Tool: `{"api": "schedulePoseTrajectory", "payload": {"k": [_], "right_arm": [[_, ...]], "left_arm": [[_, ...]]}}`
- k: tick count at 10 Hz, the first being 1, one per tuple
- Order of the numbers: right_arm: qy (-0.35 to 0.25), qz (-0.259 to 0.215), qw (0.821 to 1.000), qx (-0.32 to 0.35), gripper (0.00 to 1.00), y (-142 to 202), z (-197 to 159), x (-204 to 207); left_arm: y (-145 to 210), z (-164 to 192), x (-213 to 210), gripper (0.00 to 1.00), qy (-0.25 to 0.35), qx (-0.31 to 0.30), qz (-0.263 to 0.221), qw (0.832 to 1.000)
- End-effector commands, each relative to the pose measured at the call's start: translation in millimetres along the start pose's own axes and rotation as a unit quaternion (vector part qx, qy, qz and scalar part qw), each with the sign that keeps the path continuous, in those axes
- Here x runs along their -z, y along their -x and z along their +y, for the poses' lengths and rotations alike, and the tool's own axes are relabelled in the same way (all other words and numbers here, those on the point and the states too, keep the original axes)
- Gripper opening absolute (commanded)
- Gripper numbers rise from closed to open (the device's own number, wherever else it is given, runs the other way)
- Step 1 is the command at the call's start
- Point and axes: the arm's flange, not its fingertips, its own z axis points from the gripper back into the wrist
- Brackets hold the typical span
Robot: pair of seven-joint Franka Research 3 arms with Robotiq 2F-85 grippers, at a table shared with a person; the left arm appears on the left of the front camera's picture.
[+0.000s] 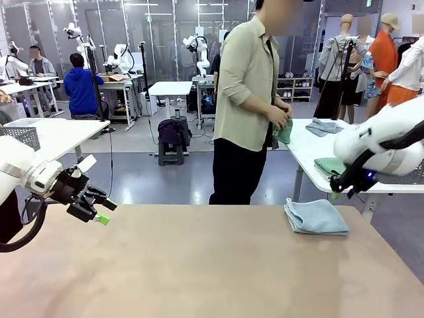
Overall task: Fold the towels and place them in the basket.
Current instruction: Place the folded Towel with hook on the right side of the table.
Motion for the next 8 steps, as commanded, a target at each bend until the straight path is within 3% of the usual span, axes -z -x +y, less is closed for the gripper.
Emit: {"api": "schedulePoseTrajectory", "payload": {"k": [1, 5, 8], "right_arm": [[-0.01, 0.019, 1.0, -0.016, 0.53, 20, -10, -90], [-0.001, 0.033, 0.999, -0.008, 0.53, 73, 1, -238], [0.02, 0.001, 1.0, -0.018, 0.53, 118, 17, -295]], "left_arm": [[-2, 1, 0, 0.92, -0.001, 0.001, 0.002, 1.0], [-2, 1, 0, 0.92, -0.001, 0.001, 0.002, 1.0], [-2, 1, 0, 0.92, -0.001, 0.001, 0.002, 1.0]]}}
